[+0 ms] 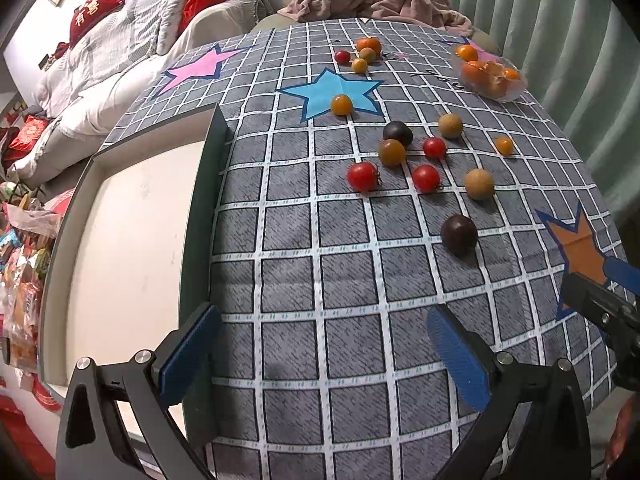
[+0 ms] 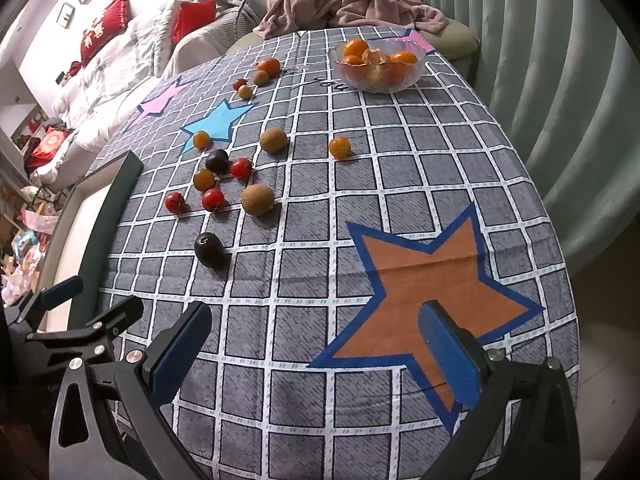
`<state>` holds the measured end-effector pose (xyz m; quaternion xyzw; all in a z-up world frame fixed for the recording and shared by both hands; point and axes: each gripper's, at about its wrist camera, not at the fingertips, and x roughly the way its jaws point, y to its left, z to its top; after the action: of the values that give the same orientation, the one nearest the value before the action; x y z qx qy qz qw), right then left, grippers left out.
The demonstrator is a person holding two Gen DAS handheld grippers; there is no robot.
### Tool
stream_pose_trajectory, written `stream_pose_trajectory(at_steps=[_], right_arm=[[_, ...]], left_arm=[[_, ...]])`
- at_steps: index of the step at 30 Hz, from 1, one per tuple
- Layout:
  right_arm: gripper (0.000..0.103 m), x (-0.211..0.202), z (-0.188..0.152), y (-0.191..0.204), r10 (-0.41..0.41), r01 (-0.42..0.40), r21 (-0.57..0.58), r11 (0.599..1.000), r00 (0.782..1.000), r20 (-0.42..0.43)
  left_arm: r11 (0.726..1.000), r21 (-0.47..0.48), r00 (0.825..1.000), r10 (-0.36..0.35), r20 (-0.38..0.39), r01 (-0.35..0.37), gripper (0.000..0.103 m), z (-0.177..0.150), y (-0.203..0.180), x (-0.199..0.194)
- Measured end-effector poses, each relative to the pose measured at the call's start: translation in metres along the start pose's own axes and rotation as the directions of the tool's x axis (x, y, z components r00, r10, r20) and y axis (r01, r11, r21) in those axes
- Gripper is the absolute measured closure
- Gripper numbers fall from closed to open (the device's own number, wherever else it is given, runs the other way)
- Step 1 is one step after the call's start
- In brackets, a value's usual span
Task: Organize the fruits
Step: 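Move both tools over the scattered cherry tomatoes on the tablecloth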
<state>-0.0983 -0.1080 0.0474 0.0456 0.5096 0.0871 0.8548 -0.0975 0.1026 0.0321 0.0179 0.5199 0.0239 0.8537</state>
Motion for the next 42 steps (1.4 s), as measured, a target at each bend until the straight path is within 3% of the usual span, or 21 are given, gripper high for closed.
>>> stream_pose_trajectory(at_steps=[20, 33, 42], right_arm=[[0.0, 0.021, 0.025, -0.02, -0.044, 0.044, 0.011, 0.999, 0.999, -0.006], [0.0, 0.057, 0.071, -0.026, -0.076, 0.076, 0.02, 0.997, 0.997, -0.004], [0.0, 0.081, 0.093, -0.025, -0.083, 0.083, 0.025, 0.996, 0.997, 0.006]], left_arm=[[0.999, 0.009, 0.999, 0.035, 0.003, -0.035, 0.0, 0.045, -0.007, 0.039], [0.999, -0.046, 1.0, -0.023, -0.011, 0.023, 0.0, 0.069, -0.004, 0.07], [0.997, -0.069, 0.998, -0.039, 0.043, 0.042, 0.0, 0.074, -0.001, 0.076]])
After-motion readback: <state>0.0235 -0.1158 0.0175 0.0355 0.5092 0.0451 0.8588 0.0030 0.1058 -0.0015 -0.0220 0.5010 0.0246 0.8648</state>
